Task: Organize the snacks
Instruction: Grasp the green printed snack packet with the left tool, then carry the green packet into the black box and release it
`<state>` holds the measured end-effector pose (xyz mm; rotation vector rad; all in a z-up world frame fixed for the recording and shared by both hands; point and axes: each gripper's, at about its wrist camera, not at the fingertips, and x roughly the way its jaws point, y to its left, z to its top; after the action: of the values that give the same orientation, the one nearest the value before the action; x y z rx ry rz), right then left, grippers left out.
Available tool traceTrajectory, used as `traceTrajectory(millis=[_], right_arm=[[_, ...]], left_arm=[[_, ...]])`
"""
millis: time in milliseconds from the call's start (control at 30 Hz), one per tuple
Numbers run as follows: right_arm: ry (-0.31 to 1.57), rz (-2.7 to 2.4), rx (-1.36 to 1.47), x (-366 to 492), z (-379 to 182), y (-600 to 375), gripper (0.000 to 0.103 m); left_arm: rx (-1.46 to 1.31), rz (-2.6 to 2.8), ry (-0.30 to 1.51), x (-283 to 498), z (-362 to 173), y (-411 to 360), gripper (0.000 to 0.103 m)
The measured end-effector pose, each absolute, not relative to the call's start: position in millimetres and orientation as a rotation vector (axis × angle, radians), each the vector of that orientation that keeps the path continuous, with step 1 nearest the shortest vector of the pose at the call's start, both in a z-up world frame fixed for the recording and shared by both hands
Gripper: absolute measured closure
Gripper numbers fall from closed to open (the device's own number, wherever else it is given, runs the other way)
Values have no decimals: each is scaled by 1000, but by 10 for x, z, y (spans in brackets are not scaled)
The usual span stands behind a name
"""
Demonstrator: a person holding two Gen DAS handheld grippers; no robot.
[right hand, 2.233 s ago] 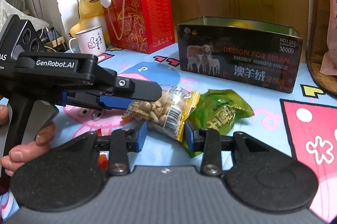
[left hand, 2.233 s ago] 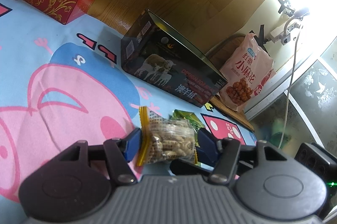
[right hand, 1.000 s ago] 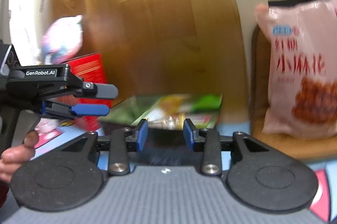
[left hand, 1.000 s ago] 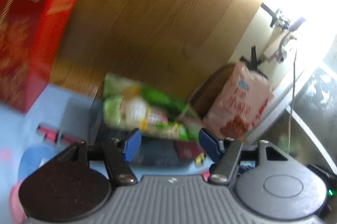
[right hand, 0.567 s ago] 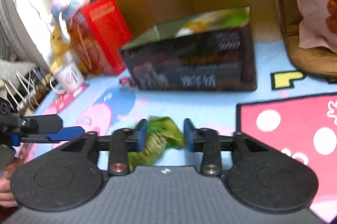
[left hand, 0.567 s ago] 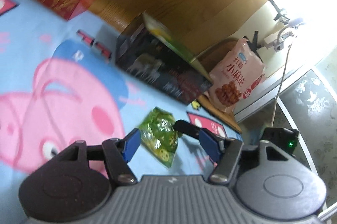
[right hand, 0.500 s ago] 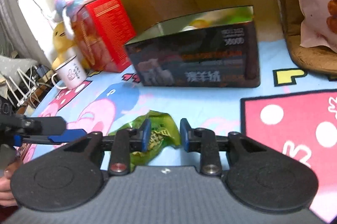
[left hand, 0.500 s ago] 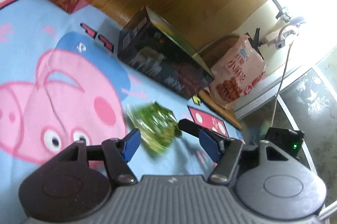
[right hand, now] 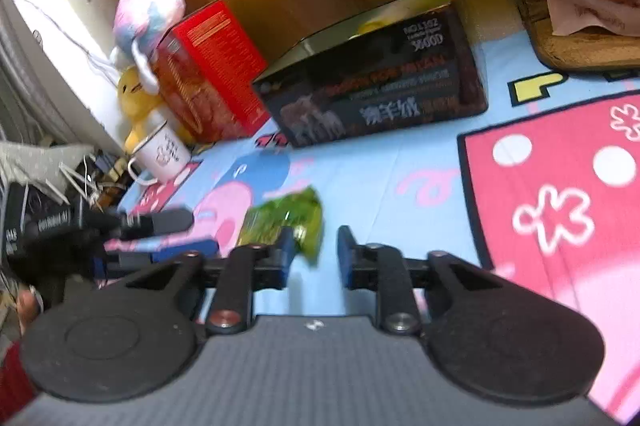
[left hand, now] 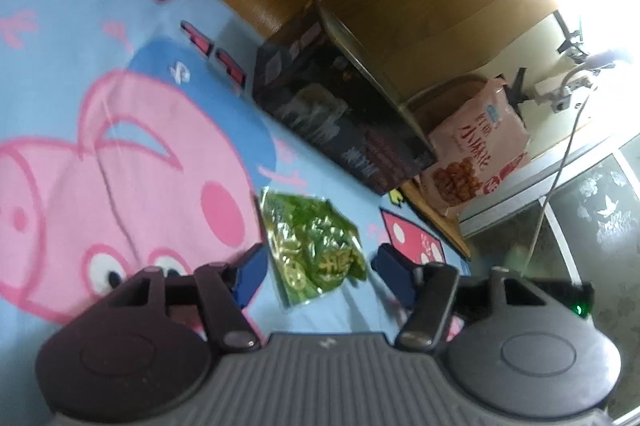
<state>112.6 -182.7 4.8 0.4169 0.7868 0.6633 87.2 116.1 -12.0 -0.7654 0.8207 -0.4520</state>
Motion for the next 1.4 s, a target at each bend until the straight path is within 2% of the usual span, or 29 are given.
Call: traceTrajectory(millis=[100, 133, 167, 267, 333, 500, 600, 733, 900, 1000, 1133, 1200, 1233, 1267, 1300, 1400], right_arm=[[831, 719, 469, 1279, -57, -1681, 67], [828, 727, 459, 1277, -60, -1639, 70], [819, 724, 439, 1262, -48, -1584, 78], [819, 750, 455, 1229, -41, -1597, 84], [832, 744, 554, 1242, -75, -1713, 89], [852, 712, 830, 1312, -174, -2027, 90], [831, 740, 937, 1337, -126, -2102, 90], [745, 770, 943, 1441, 136, -2111, 90], [632, 744, 852, 1757, 522, -2056, 90], [602, 687, 764, 1982, 621, -1921, 90], [584, 613, 575, 2170, 618, -1688, 89], [575, 561, 440, 2211, 586, -1550, 85], [584, 539, 378, 2226, 558, -1474, 80], [592, 523, 326, 2231, 539, -1412, 70], [582, 515, 293, 2208, 527, -1378, 67], [521, 491, 275, 2049, 549, -1426, 66]], left_arm=[[-740, -454, 806, 865, -122, 1121, 45], [-742, -456, 802, 859, -126, 1131, 45], [-748, -456, 800, 856, -128, 1149, 45], [-781, -462, 794, 859, -126, 1224, 40], [-791, -454, 774, 851, -102, 1259, 30], [-825, -500, 757, 912, -45, 1235, 28], [-816, -534, 744, 1016, 29, 1125, 31], [-800, -593, 708, 1269, 254, 996, 45], [-646, -560, 628, 1645, 691, 799, 45], [-559, -504, 622, 1922, 780, 695, 45], [-485, -400, 663, 2210, 675, 602, 44], [-470, -365, 672, 2252, 630, 586, 38], [-474, -362, 670, 2244, 619, 598, 33], [-481, -362, 663, 2214, 618, 623, 32], [-485, -360, 653, 2181, 634, 629, 32], [-486, -358, 617, 2006, 718, 769, 32]])
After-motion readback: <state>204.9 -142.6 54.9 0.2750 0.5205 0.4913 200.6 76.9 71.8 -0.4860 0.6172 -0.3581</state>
